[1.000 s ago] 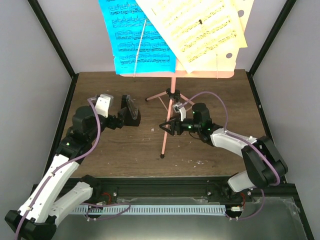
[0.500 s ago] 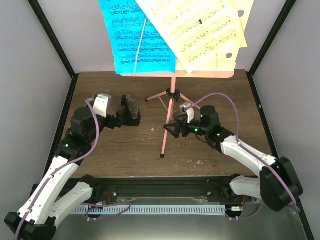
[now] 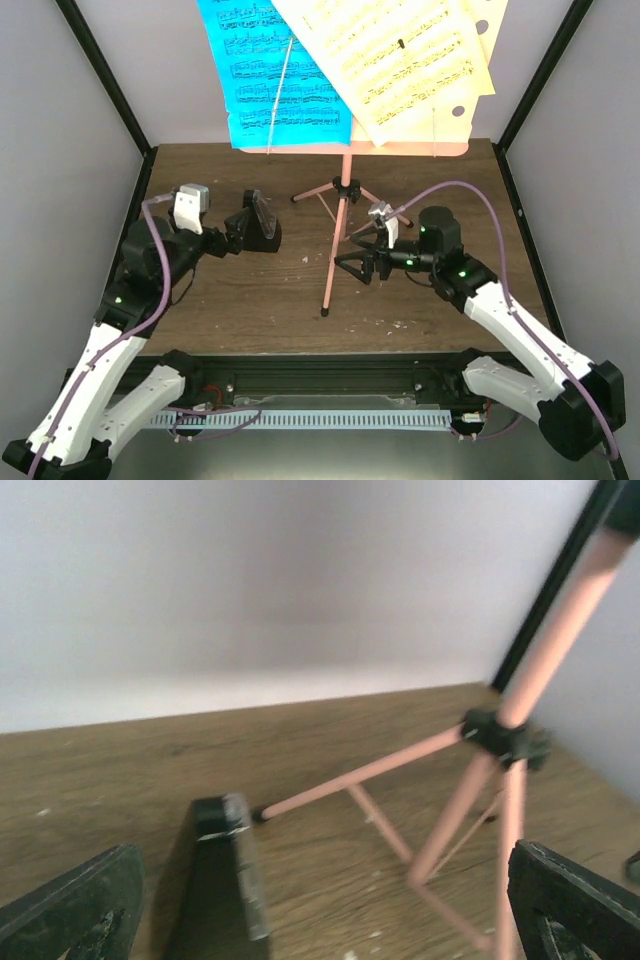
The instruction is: Pack up the instrument practice props
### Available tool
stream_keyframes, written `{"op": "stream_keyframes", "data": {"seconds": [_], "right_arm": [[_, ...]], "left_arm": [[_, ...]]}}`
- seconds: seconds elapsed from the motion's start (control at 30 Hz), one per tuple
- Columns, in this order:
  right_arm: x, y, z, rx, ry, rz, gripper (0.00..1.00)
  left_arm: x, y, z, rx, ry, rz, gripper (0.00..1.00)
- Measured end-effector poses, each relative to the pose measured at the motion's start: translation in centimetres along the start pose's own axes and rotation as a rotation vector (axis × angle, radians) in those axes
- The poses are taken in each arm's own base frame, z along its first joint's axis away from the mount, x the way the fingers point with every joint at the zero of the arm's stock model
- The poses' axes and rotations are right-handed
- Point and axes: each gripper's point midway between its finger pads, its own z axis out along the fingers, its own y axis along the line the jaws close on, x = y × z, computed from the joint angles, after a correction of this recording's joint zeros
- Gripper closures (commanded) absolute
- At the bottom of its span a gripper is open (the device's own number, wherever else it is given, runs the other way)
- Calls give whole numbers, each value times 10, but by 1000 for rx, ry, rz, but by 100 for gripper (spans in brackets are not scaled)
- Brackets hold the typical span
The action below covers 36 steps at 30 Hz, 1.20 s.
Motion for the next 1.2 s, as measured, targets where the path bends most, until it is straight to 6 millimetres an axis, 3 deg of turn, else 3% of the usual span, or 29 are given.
{"op": "stream_keyframes", "data": {"seconds": [0.17,0.43,0.63,0.83,1.03,1.2], "right_arm": [[-21,36,-20,-78,-23,-83,0],[-99,80,-53,-76,-161,-268,0],[-155,102,-79,-7,-293,-360,0],[-209,126,-109,50,-443,-437,0],[-258,137,-133,138,-567,-474,2],[-291,125,-143,262,-636,-466,3]], "left_arm": [[-44,-35,-21,175,-45,-77,0],[-96,-80,-46,412,-78,-130,0],[-131,-103,-49,538,-101,-154,8],[-159,-121,-38,644,-137,-200,13],[-196,-160,-35,757,-165,-186,14],[-216,-174,-27,786,-186,-188,17]]}}
